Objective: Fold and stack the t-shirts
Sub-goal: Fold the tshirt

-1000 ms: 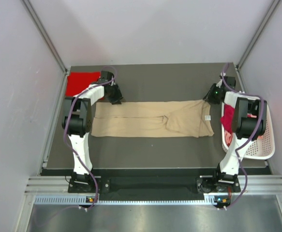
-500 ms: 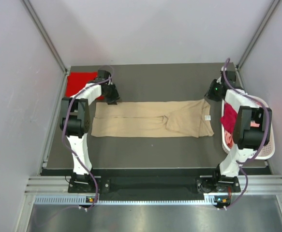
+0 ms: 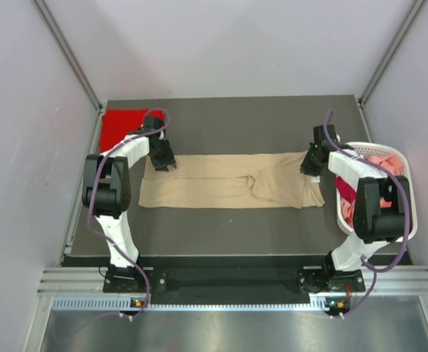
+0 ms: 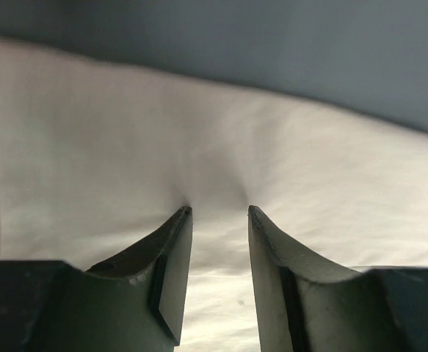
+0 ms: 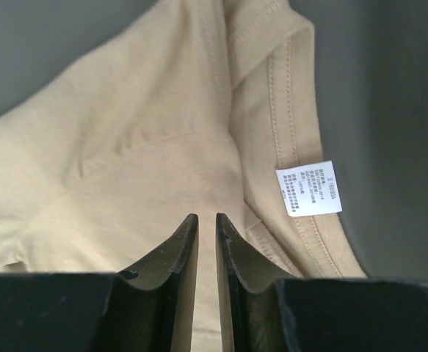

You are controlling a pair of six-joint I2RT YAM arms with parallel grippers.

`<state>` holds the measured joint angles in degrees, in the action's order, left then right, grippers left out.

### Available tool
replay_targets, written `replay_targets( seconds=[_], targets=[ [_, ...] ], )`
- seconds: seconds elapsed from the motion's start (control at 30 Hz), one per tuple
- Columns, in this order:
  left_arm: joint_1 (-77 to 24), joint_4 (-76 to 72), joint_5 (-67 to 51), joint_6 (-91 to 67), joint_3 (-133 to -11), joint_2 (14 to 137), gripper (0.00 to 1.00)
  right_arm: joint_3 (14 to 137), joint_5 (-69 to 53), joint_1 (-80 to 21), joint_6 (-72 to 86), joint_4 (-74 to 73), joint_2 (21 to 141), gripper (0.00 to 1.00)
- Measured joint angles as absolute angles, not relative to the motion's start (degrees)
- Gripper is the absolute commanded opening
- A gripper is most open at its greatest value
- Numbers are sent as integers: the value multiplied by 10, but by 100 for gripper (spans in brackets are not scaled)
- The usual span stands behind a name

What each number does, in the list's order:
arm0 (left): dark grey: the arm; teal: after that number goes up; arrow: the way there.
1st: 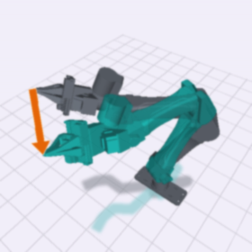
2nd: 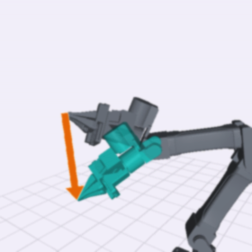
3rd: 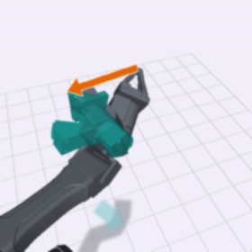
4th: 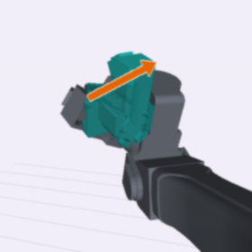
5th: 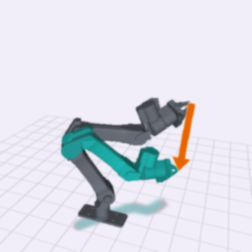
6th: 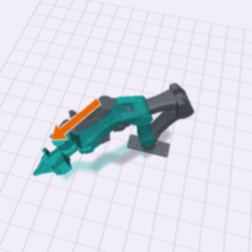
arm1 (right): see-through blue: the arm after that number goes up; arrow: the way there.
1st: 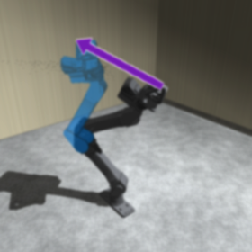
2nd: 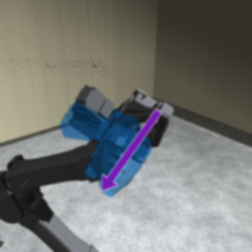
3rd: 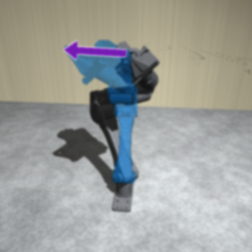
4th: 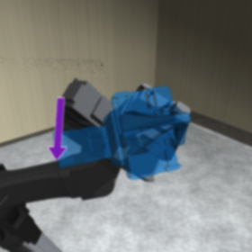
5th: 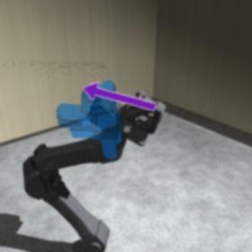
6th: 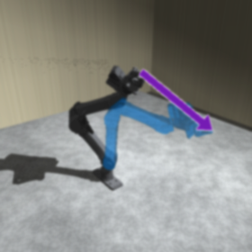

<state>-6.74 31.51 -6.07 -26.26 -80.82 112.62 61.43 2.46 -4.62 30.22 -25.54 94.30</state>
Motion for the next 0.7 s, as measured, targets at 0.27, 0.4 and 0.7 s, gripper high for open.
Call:
replay_targets(
  seconds=[0.27, 0.4, 0.7],
  targets=[
    [-45, 300, -24, -289, -756, 1107, 41, 559, 51, -51, 302, -211, 957, 16],
    [-31, 300, -18, -296, -747, 1098, 41, 563, 73, -55, 298, -201, 972, 16],
    [-19, 336, -6, -287, -741, 1021, 42, 632, 108, -57, 280, -210, 1030, 16]
  ],
)
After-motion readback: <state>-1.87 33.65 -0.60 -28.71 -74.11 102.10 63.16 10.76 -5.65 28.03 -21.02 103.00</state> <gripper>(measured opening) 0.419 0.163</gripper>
